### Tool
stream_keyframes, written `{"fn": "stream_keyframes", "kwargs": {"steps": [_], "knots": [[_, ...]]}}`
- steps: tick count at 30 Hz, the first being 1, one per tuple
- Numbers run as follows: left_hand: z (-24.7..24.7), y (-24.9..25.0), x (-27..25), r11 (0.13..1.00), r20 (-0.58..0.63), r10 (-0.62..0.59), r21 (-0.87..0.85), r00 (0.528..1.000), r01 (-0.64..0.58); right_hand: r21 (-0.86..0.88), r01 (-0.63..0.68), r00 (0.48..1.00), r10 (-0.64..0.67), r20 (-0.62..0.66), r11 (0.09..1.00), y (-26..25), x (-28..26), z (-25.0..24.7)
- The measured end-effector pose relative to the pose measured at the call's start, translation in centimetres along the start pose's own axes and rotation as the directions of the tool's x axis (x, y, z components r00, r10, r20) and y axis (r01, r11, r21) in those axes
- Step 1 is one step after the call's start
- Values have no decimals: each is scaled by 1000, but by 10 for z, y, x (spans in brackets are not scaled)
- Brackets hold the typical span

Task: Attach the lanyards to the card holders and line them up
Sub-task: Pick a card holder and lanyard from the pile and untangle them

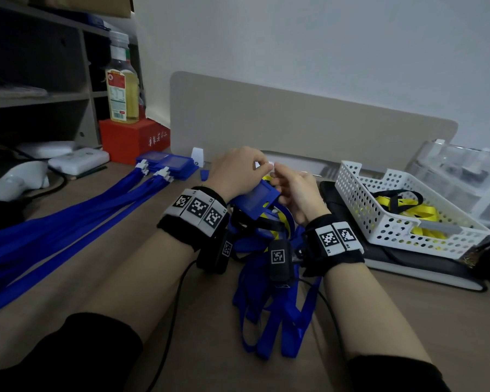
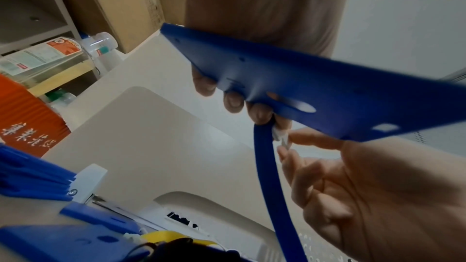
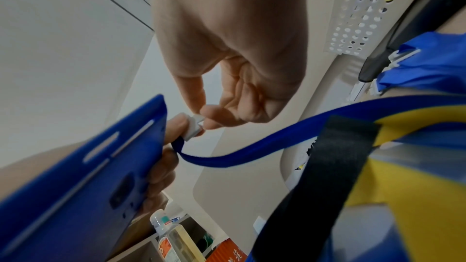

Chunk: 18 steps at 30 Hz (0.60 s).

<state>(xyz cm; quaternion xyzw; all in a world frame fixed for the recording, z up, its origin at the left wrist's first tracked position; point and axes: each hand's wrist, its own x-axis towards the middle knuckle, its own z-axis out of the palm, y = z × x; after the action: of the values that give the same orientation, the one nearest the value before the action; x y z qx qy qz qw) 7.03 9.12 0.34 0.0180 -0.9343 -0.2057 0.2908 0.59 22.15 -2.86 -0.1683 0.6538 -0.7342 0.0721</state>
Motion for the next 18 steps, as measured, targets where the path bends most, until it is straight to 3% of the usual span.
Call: {"fn": "stream_keyframes", "kwargs": {"steps": [5, 12, 16, 18], "knots": [[2, -3, 1, 993, 11, -3, -114, 1000, 4, 99, 28, 999, -32, 32, 995, -3, -1, 0], [9, 1, 2, 905, 193, -84, -397, 978, 157, 131, 89, 992, -99, 72, 987, -4, -4, 0], [6, 2, 1, 845, 236, -134, -480, 962, 236, 118, 87, 990, -100, 105, 989, -2, -3, -1], [6, 2, 0, 858, 228, -134, -461, 964, 228, 130, 72, 993, -84, 85, 989, -4, -4, 1]]}}
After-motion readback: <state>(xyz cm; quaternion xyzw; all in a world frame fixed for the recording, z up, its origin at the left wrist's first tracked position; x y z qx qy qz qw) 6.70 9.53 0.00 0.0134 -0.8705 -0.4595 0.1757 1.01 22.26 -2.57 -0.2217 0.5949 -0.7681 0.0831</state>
